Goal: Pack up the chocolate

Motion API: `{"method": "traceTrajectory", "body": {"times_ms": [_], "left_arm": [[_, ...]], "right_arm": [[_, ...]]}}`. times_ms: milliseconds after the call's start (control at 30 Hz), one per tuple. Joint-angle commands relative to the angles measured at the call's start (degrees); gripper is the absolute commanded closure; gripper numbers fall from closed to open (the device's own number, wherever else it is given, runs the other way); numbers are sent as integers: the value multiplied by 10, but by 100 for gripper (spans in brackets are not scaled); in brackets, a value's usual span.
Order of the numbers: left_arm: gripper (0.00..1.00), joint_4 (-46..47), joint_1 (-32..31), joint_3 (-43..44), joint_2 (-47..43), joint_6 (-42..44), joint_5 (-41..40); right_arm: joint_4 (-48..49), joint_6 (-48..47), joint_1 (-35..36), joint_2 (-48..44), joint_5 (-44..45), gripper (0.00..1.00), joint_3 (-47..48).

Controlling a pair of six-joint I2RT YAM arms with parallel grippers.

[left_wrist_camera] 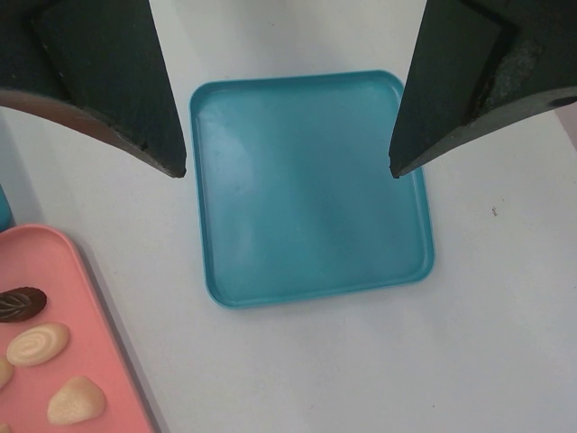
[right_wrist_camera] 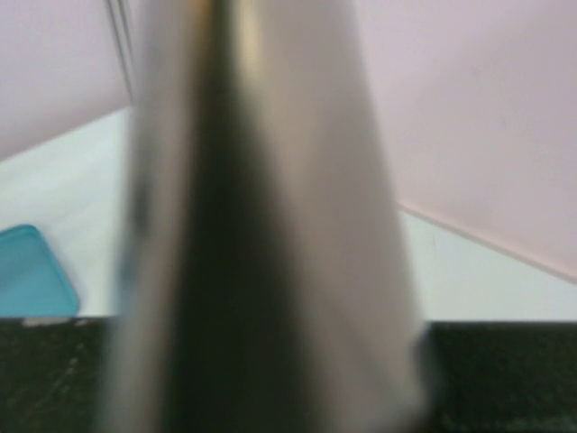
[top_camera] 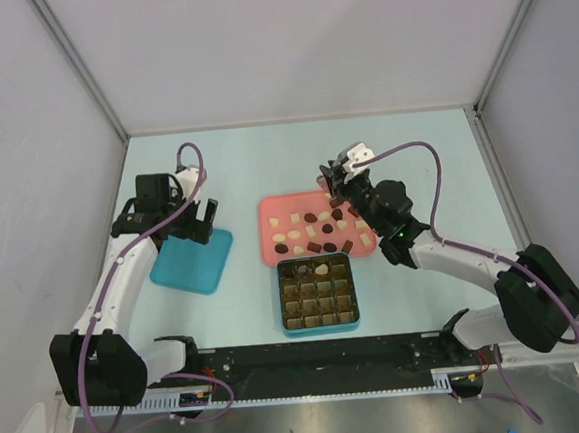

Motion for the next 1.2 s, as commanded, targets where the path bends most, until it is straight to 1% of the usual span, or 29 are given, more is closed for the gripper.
{"method": "traceTrajectory", "body": {"times_ms": [0,100,300,400,433,533,1167], "left_arm": [[0,10,3,11,-18,-6,7],[0,8,3,11,-16,-4,6],[0,9,3,11,-12,-1,1],[0,11,3,12,-11,1,0],[0,11,4,12,-10,1,0],[0,13,3,11,-7,3,0],[0,17,4,11,4,6,0]], "right_arm": [[47,11,-19,45,5,71,-4],[79,18,-24,89,4,70,7],[113,29,-31,166,10,67,35],[121,29,-36,185,18,60,44],[123,28,-36,188,18,57,45],[125,27,-39,194,17,57,48],[152,14,-67,228,13,56,70]]}}
